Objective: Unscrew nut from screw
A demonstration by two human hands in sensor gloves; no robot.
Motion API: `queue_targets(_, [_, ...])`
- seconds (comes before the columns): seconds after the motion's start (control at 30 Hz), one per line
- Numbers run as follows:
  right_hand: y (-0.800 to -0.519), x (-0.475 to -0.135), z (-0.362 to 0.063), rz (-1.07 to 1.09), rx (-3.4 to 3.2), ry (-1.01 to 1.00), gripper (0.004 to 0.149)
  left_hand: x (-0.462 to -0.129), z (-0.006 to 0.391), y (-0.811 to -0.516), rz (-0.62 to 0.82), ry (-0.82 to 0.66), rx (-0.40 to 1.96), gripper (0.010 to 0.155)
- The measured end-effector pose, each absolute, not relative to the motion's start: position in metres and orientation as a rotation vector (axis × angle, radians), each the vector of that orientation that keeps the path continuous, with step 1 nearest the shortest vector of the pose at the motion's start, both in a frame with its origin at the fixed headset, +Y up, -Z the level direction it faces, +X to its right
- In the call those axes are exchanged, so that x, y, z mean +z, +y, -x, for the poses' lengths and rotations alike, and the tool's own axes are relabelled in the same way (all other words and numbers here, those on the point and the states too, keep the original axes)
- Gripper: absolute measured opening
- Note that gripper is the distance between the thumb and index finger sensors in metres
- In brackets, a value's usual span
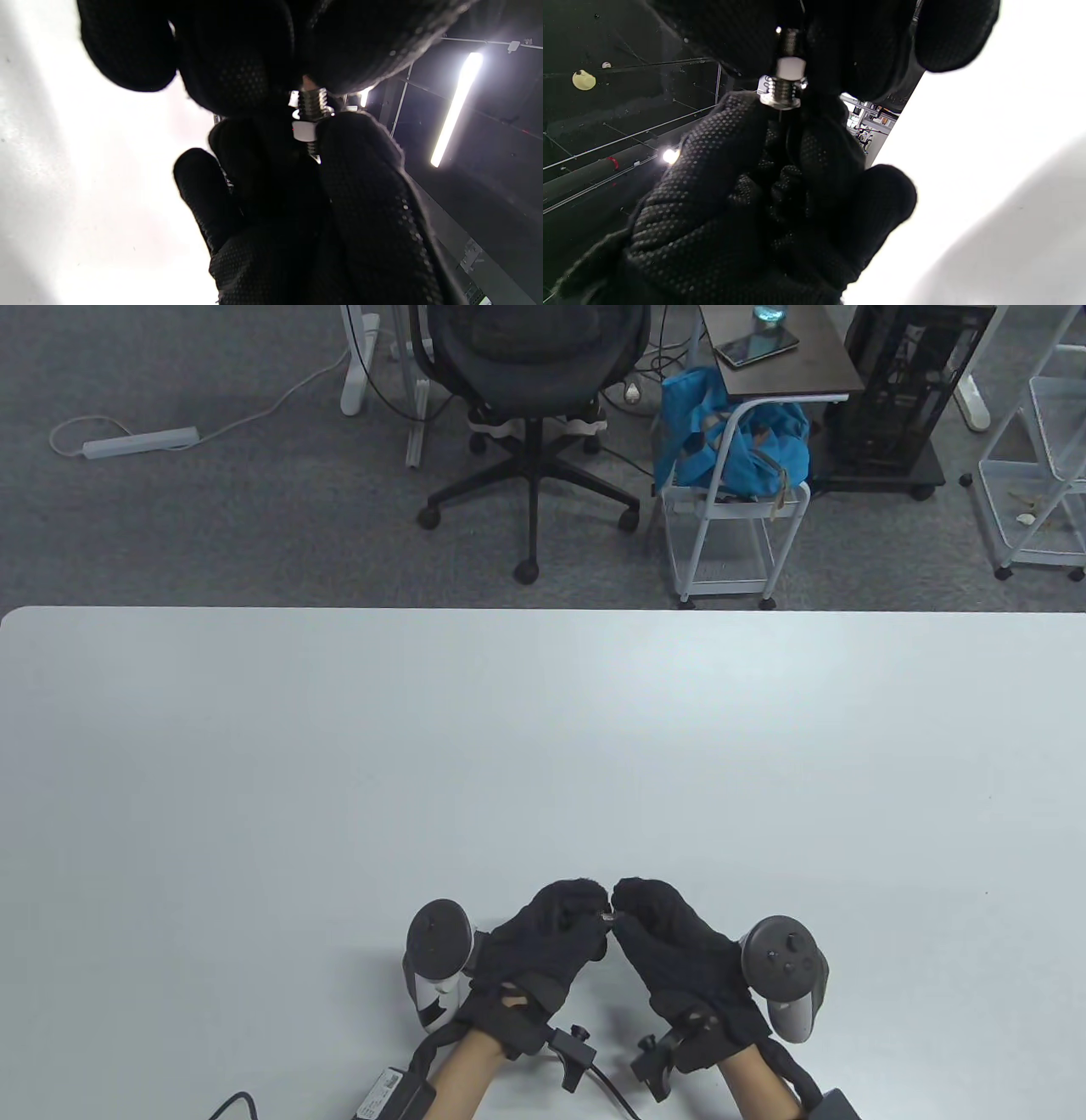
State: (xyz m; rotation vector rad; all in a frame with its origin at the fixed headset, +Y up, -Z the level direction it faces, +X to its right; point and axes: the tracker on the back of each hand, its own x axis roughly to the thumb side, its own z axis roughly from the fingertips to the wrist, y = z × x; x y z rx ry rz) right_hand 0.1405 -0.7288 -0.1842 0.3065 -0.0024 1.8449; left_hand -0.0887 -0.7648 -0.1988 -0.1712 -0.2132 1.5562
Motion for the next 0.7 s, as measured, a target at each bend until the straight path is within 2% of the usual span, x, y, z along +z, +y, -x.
queue_targets(0.1, [-0.731,-0.184,-0.14,-0.311,1.793,0.03,0.056,-0.199,0.089,-0.765,0.17,-0.202,1.573,0.048])
queue_targets(0.23, [-0.739,-0.185,-0.143,-0.208,1.785,0.085,0.065,-0.199,0.088,-0.765,0.165,-0.21,1.572,0.048])
queue_targets(0.33, [-0.741,-0.186,-0.143,-0.182,1.819,0.074,0.056,-0.199,0.087,-0.765,0.163,-0.217,1.562,0.047])
queue_targets(0.5, [-0.736,-0.186,-0.142,-0.217,1.811,0.029,0.054,-0.2,0.086,-0.764,0.157,-0.259,1.507,0.049])
queue_targets(0.7, [-0.732,-0.186,-0.141,-0.274,1.813,0.039,0.05,-0.2,0.087,-0.764,0.164,-0.232,1.52,0.048])
